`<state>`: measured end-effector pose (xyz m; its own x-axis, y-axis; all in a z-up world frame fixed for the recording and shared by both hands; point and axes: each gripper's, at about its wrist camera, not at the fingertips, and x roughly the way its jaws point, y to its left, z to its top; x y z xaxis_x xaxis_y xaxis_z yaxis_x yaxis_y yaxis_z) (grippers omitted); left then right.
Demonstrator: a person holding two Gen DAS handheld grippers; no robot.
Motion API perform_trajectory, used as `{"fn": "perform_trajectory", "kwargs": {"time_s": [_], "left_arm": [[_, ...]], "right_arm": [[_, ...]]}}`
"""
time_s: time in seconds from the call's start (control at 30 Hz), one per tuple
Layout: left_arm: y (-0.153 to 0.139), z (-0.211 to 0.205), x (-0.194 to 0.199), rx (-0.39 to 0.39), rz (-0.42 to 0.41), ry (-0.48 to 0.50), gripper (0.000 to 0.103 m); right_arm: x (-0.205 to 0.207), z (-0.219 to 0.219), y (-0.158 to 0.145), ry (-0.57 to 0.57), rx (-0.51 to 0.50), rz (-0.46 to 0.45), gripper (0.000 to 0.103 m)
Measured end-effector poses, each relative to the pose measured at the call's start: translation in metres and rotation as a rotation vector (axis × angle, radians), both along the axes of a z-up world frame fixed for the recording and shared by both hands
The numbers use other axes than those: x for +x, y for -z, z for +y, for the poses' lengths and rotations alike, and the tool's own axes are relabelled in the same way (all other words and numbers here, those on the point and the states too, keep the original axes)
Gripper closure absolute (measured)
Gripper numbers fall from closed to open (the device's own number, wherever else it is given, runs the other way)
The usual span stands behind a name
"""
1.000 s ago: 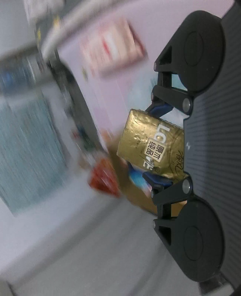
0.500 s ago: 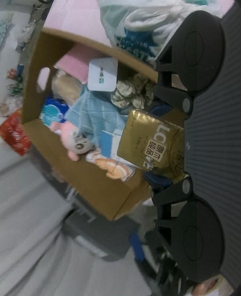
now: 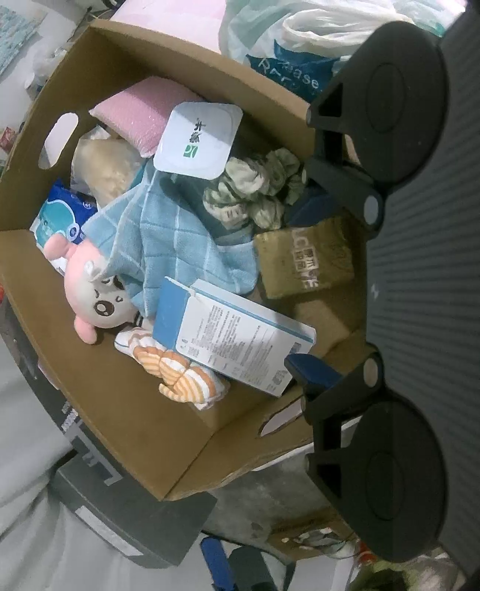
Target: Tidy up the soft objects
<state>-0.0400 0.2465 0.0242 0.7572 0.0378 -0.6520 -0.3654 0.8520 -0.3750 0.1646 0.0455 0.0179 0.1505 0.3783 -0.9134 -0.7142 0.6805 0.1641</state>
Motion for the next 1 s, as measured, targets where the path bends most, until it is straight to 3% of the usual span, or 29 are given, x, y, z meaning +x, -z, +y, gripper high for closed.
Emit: {"fn": "perform_trajectory", "kwargs": {"time_s": [0.2, 0.33, 0.43, 0.5, 0.63, 0.77, 1.0], "left_arm": [[-0.009, -0.010, -0.007, 0.026, -0.023, 0.023, 0.004], [-0.016, -0.023, -0.012, 0.076, -0.047, 0.057, 0.001], [-0.019, -0.033, -0.015, 0.111, -0.061, 0.088, 0.000], [-0.021, -0.040, -0.015, 0.138, -0.059, 0.095, 0.000], [-0.020, -0.055, -0.012, 0.175, -0.057, 0.135, 0.000], [-0.021, -0.077, -0.009, 0.238, -0.029, 0.182, 0.000], [-0.018, -0.124, -0.003, 0.400, 0.040, 0.206, 0.000]], "right_arm": [[-0.007, -0.028, -0.028, 0.064, 0.172, -0.009, 0.027], [-0.025, -0.068, -0.057, 0.178, 0.351, -0.109, 0.014], [-0.049, -0.093, -0.065, 0.271, 0.408, -0.220, 0.006], [-0.068, -0.108, -0.063, 0.352, 0.413, -0.294, 0.001], [-0.104, -0.128, -0.049, 0.515, 0.349, -0.430, 0.001], [-0.130, -0.143, -0.033, 0.689, 0.260, -0.510, 0.001], [-0.172, -0.159, -0.025, 0.860, 0.161, -0.634, 0.001]]}}
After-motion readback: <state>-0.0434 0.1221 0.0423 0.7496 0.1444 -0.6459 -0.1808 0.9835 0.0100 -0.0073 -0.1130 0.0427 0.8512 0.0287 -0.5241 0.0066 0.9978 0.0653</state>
